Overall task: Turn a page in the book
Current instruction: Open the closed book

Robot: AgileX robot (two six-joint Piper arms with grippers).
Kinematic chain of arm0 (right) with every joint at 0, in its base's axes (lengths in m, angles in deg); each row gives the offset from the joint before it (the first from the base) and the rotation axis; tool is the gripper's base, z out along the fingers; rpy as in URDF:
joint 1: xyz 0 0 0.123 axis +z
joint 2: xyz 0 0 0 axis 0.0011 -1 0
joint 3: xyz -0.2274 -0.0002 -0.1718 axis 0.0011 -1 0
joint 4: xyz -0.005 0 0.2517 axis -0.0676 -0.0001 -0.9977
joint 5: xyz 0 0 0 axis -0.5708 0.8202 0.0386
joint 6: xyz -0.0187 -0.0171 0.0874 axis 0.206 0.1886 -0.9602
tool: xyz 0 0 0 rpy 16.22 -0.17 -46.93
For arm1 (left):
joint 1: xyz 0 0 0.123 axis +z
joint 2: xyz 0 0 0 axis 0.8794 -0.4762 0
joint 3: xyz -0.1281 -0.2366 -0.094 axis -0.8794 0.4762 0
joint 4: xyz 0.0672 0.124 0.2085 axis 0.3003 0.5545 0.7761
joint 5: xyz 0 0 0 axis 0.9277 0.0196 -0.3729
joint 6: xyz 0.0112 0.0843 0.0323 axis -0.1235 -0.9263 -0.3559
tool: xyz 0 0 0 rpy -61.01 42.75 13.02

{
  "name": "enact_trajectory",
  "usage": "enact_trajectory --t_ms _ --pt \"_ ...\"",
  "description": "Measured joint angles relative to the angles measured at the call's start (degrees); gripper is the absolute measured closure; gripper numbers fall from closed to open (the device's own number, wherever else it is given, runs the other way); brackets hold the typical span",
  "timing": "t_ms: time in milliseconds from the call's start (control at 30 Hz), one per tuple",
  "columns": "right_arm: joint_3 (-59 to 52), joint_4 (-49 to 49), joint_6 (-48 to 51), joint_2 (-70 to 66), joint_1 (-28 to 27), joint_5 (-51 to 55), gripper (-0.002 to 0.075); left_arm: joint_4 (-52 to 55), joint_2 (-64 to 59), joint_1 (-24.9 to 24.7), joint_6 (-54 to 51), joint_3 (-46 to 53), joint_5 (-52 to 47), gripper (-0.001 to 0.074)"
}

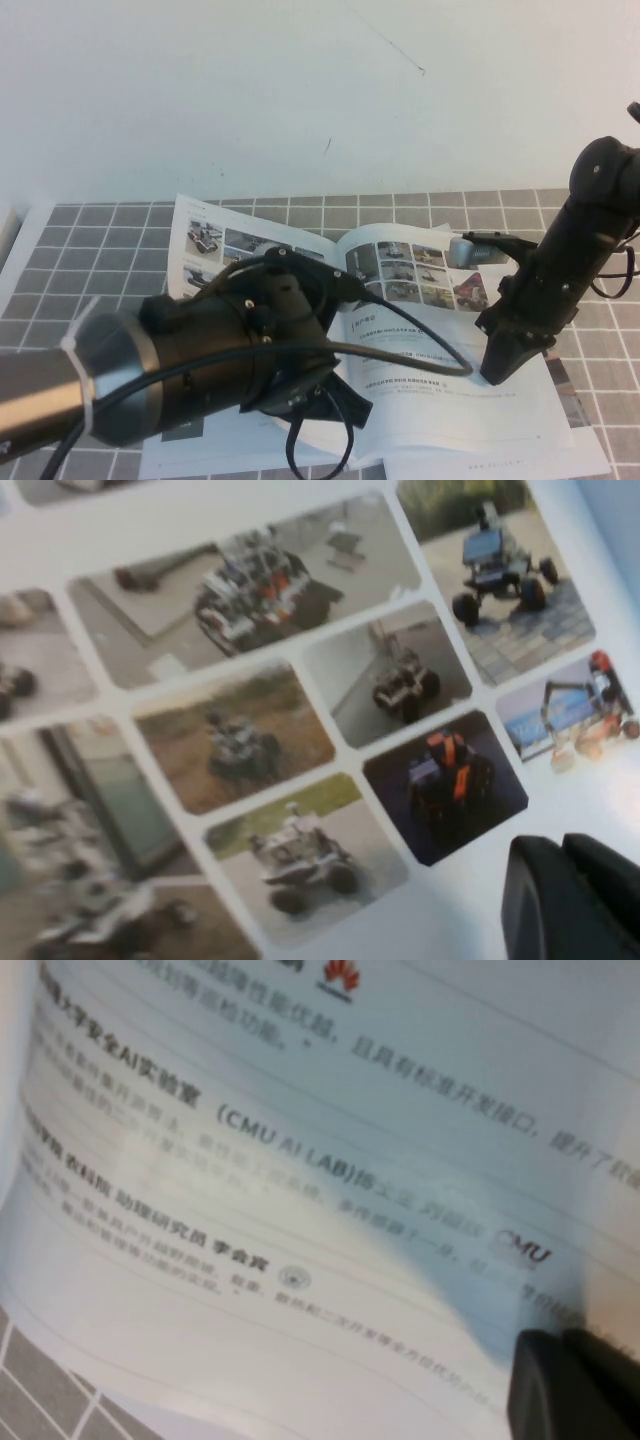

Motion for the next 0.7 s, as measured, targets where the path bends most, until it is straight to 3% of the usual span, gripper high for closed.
enact_trajectory --t_ms 200,367,700 --pt "0.02 0.0 0.23 -0.16 0.0 -0.34 0.0727 -1.29 2.34 0.0 -5.58 -7.77 -7.55 0.0739" --pt "0.02 0.0 1.11 -0.16 0.0 -0.47 0.0727 -1.42 4.89 0.14 -9.83 -11.85 -7.85 0.0739" --pt "0.02 -0.11 1.9 -0.16 0.0 -0.71 0.0727 -2.0 -4.58 8.18 -13.26 -12.2 -2.38 0.0739"
